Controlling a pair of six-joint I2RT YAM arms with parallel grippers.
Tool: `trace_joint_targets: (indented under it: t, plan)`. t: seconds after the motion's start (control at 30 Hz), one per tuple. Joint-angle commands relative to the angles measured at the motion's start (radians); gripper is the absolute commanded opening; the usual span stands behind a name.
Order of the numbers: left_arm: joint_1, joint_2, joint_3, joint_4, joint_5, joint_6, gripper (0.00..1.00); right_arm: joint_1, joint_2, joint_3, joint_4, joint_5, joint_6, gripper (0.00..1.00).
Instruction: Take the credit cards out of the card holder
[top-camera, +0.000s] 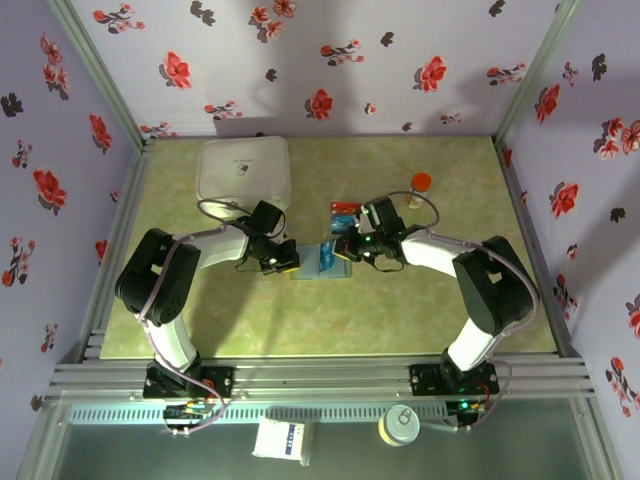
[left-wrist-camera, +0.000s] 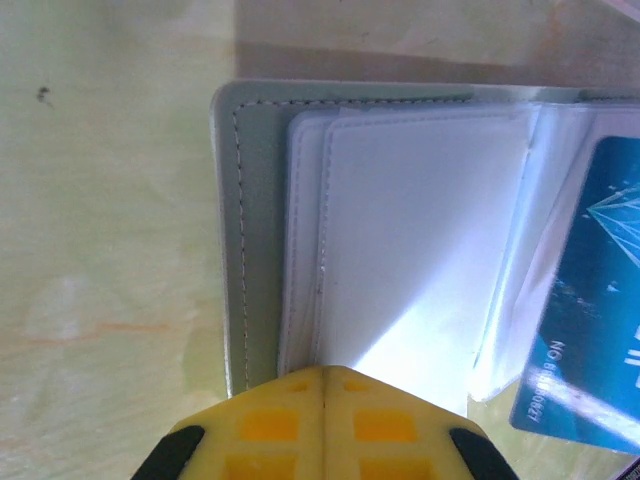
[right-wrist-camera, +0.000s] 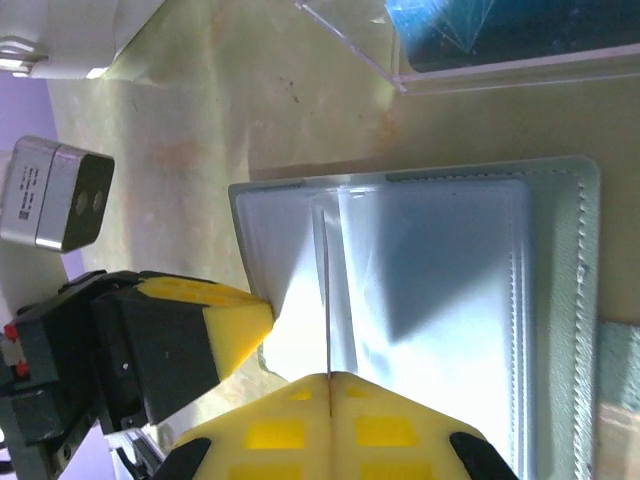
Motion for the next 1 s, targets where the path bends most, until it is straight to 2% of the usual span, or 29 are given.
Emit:
trace_joint_targets:
  t: [0.0,0.17,0.3,0.53,0.77,0.97]
  plan:
    - [0.008,-0.011,-0.007,-0.059,-0.016,0.032,0.00,-0.007,-0.043,0.075,-0.176,0.059,-0.137,0.00]
    - [0.008,-0.033,0.003,-0.056,-0.004,0.031,0.00,-0.007,-0.057,0.177,-0.368,0.136,-0.339,0.00]
    - [0.007,-0.061,0.000,-0.026,0.006,0.023,0.00,-0.007,-0.055,0.252,-0.495,0.237,-0.566,0.00]
    - [0.008,-0.127,-0.010,-0.029,-0.004,0.031,0.09,-0.022,0.007,0.426,-0.681,0.371,-0.975,0.00]
    - [0.026,-0.201,-0.034,-0.066,-0.031,0.054,0.11,-0.044,0.139,0.657,-0.907,0.344,-1.432,0.00]
    - [0.052,-0.251,-0.063,-0.069,-0.041,0.047,0.11,-0.049,0.214,0.793,-0.947,0.400,-1.641,0.00]
